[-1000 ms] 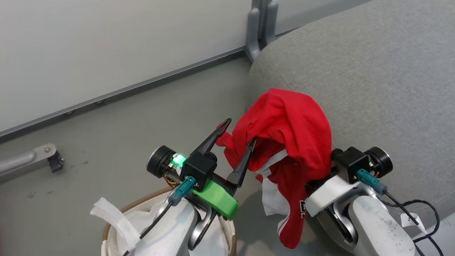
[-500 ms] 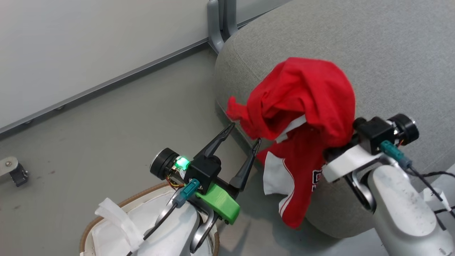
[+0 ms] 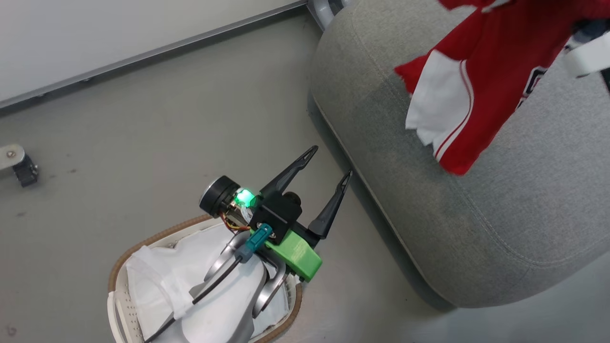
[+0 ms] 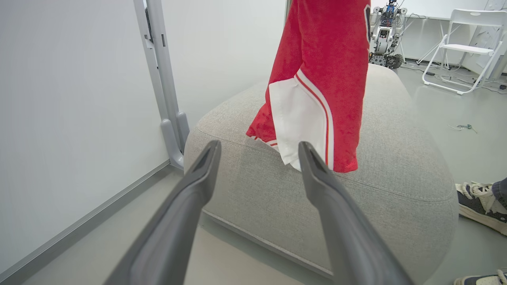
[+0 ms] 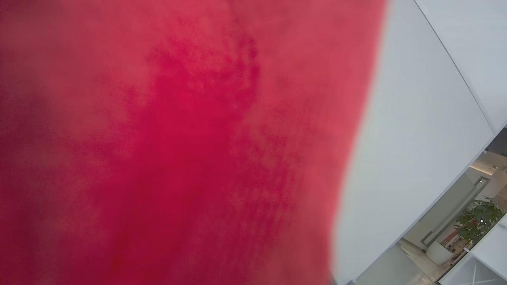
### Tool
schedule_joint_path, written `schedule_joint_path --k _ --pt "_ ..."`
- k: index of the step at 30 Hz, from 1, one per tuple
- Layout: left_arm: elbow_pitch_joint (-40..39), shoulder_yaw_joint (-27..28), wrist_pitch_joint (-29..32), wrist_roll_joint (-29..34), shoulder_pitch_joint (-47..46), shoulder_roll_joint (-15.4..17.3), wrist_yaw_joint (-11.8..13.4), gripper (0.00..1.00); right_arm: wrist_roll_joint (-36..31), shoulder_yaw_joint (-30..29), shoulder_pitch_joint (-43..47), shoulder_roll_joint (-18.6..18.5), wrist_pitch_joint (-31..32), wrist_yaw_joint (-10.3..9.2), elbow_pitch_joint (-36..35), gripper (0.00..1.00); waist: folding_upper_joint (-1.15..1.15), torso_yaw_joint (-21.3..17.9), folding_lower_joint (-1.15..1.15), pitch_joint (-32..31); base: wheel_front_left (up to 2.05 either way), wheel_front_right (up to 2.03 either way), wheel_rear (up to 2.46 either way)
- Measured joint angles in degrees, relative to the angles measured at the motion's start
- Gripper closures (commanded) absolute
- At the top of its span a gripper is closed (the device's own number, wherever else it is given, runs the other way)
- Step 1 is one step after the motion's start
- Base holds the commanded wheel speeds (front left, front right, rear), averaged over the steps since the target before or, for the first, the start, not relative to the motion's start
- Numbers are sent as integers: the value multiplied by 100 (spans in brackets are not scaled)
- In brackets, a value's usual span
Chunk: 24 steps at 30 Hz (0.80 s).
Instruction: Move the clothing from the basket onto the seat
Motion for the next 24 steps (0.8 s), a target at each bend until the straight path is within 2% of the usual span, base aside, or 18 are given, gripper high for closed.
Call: schedule_joint_path --k 8,12,18,24 --pt "-56 -51 0 36 -274 124 -24 0 -143 -81 -1612 -906 0 0 856 100 0 372 0 551 0 0 0" --pt "-64 -82 0 26 -369 153 -25 0 -146 -65 -2165 -1180 23 0 1277 100 0 566 0 812 0 0 0" --pt "-97 -170 0 22 -550 254 -25 0 -44 -478 -2357 -1134 51 0 1900 100 0 812 0 1238 0 0 0" --pt "-113 -207 0 31 -712 423 -26 0 -275 -1303 -1850 -985 36 0 2476 100 0 1016 0 1721 0 0 0"
